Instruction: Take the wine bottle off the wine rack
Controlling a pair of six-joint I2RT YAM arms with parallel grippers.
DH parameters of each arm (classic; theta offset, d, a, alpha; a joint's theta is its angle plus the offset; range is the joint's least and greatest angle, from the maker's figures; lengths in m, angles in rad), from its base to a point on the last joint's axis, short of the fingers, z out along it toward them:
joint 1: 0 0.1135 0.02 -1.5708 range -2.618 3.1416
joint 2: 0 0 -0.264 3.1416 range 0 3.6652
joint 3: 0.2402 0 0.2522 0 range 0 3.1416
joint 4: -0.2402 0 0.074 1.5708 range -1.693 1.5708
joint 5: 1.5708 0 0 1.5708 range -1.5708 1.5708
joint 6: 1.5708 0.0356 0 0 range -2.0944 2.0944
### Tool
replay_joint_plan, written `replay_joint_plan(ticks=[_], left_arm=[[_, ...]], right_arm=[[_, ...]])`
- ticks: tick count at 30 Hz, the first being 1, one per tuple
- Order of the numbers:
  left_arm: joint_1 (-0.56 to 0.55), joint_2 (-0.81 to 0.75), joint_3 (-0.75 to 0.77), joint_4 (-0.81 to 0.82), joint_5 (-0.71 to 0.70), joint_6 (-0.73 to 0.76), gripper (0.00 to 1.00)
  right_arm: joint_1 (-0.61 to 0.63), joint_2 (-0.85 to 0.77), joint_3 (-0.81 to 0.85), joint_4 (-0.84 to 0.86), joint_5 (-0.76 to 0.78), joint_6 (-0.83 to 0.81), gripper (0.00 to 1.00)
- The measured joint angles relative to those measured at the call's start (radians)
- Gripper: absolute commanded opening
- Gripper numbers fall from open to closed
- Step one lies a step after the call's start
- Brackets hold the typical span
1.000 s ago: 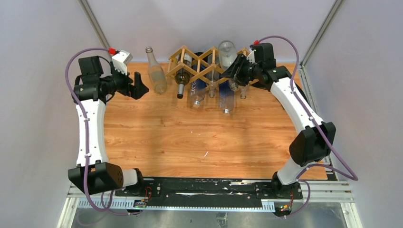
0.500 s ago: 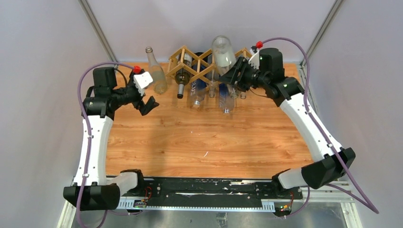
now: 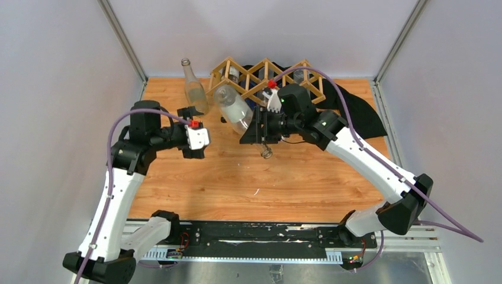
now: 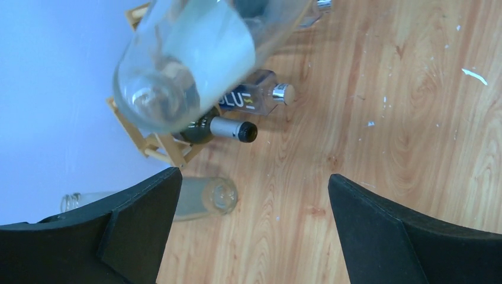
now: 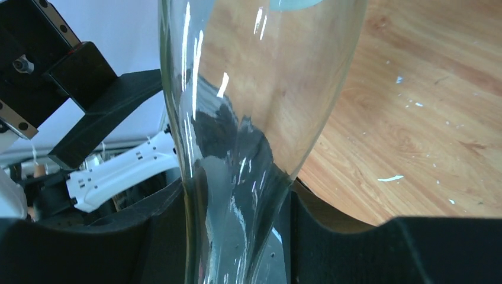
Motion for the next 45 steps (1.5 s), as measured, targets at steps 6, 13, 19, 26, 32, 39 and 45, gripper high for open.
replay_joint_plan(ticks=[6, 13, 19, 26, 32, 39, 45], left_arm=[[-0.100, -0.100, -0.115, 0.050, -0.063, 0.080, 1.00], [-0.140, -0.153, -0.227, 0.116, -0.117, 0.180, 1.00], [-0.177, -0.183, -0.251, 0.138, -0.138, 0.203, 1.00], [-0.244, -0.226, -0.286, 0.148, -0.161, 0.204, 0.97], [-0.264, -0.255, -0.298, 0.122, -0.158, 0.203, 0.84], [-0.271, -0.266, -0.299, 0.115, -0.163, 0.211, 0.36], [-0.272, -0.272, -0.304, 0.123, -0.171, 0.219, 0.00]], right_arm=[[0.079, 0.060, 0.034, -0.034, -0.016, -0.053, 0.00], [0.156, 0.129, 0.072, -0.076, -0.017, -0.109, 0.00], [0.214, 0.197, 0.158, -0.111, -0.026, -0.156, 0.00], [0.254, 0.244, 0.219, -0.130, -0.036, -0.185, 0.00], [0.278, 0.258, 0.229, -0.131, -0.061, -0.211, 0.00], [0.279, 0.258, 0.234, -0.130, -0.074, -0.217, 0.06], [0.279, 0.255, 0.228, -0.117, -0.070, -0.222, 0.69]])
